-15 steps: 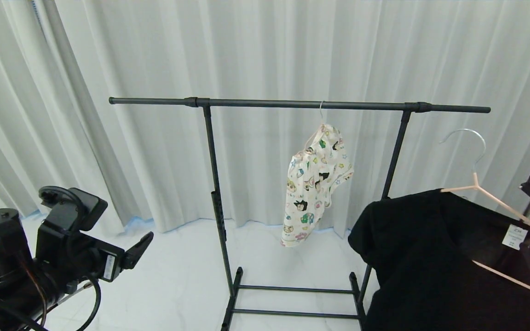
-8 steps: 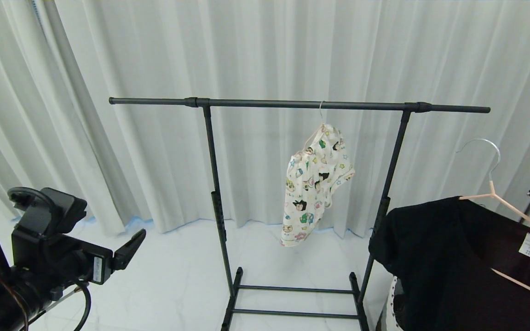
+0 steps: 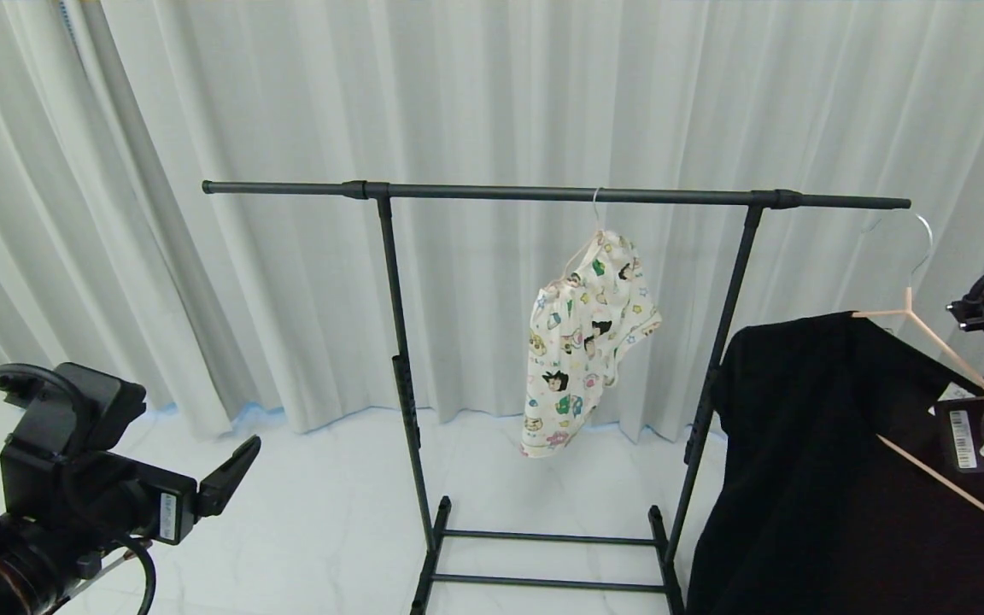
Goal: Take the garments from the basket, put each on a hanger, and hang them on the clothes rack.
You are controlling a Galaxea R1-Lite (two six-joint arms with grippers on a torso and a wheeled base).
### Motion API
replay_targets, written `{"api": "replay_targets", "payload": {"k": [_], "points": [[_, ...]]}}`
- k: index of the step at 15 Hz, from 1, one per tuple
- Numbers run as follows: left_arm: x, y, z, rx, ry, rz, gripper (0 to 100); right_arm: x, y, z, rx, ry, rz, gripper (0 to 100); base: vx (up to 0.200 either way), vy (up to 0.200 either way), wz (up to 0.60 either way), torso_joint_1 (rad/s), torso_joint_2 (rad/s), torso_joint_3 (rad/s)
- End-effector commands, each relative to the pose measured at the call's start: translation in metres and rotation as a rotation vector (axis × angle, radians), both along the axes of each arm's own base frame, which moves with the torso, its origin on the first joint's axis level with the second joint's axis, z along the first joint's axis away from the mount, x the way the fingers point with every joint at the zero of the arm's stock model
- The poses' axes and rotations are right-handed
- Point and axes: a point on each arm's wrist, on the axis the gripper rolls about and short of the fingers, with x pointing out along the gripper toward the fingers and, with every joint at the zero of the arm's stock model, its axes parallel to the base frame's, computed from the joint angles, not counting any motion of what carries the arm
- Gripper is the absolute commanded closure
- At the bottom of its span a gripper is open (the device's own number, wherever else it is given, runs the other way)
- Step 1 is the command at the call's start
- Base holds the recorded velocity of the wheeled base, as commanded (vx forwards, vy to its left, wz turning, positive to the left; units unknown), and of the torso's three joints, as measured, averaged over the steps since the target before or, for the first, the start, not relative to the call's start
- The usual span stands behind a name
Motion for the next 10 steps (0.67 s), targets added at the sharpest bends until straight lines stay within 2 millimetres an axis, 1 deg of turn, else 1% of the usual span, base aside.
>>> {"api": "replay_targets", "payload": {"k": [1,3,10], "points": [[-0.002,0.0,-0.004,0.004,0.016,-0.005,0,0.007,0.004,0.0,0.002,-0.013,0.006,100,0.0,0.0,0.0,0.0,0.0,0.0],[-0.007,-0.003,-0.008,0.007,0.033,-0.027,0,0.013,0.006,0.006,0.018,-0.051,0.003,100,0.0,0.0,0.0,0.0,0.0,0.0],[-0.011,-0.011,-0.008,0.008,0.026,-0.078,0,0.012,0.005,0.012,0.011,-0.077,-0.018,100,0.2,0.0,0.0,0.0,0.0,0.002]]}}
